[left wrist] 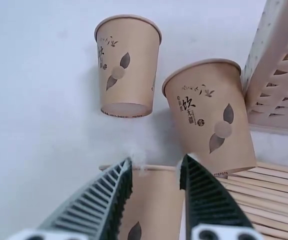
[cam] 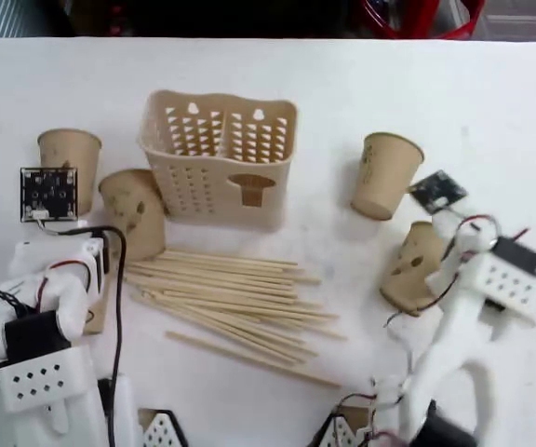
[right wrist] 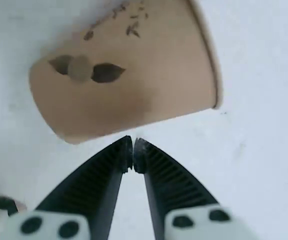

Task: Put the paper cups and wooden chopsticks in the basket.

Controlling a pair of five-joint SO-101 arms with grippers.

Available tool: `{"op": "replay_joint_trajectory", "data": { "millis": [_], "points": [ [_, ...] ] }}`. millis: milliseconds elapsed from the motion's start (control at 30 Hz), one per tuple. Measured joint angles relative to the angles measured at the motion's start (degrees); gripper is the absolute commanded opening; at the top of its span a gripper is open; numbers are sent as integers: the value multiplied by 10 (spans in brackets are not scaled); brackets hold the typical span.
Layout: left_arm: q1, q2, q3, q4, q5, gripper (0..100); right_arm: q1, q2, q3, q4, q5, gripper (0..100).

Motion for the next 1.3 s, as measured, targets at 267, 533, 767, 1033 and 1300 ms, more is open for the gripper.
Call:
{"op": "replay_joint_trajectory", "data": {
  "millis": [267, 533, 767, 1033, 1300],
  "points": [
    [0, 0, 0, 0, 0, 172, -109, -216, 113, -9, -156, 20],
    [0, 0, 0, 0, 0, 172, -241, -305, 218, -37, -221, 20],
    [0, 0, 0, 0, 0, 172, -210, -192, 268, -118, -182, 19],
    [0, 0, 0, 0, 0, 172, -5, 1, 150, -163, -112, 21],
    [0, 0, 0, 0, 0, 172, 110, 140, -9, -140, -59, 18]
  ]
}}
